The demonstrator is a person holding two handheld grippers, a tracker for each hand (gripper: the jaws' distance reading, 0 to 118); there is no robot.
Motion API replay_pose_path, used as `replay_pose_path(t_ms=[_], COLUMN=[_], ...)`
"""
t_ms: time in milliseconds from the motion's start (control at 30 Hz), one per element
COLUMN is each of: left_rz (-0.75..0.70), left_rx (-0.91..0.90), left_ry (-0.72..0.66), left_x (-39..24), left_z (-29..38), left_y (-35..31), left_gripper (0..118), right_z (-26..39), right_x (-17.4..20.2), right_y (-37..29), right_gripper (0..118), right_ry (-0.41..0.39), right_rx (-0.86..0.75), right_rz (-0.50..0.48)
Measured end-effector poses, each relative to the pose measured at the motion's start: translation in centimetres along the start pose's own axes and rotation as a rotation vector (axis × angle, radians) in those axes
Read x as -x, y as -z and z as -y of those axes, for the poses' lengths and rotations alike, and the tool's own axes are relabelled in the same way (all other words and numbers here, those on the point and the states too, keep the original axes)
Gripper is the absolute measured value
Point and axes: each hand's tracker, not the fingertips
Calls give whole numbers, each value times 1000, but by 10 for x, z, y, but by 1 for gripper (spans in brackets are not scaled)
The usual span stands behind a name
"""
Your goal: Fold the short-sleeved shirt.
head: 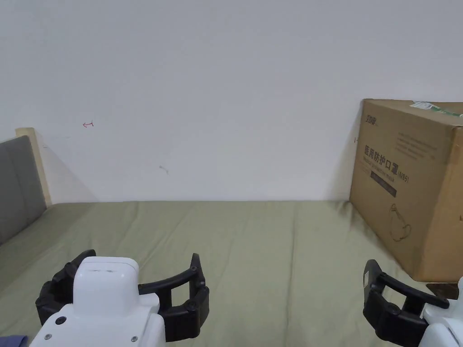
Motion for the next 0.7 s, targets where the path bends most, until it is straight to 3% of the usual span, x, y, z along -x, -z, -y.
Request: replay_pose_path(t_ms=[133,233,400,700], left_rz=[-7,2,9,15], left_rx=[-3,-1,8,23], left_ry=[-14,-27,-25,-67], left_x=[1,2,2,6], left_z=[-2,-3,-2,-2], left_y=[0,0,2,7], left_gripper=[118,118,118,118], right_z=[0,0,1,4], right_x=[0,0,9,11], right_y=[-2,-5,-7,-4], right_gripper=[118,118,118,118], right_ry=[6,23,-41,-32], right_rx=[-2,-7,-15,9], right_rz=[6,-89,-61,-41])
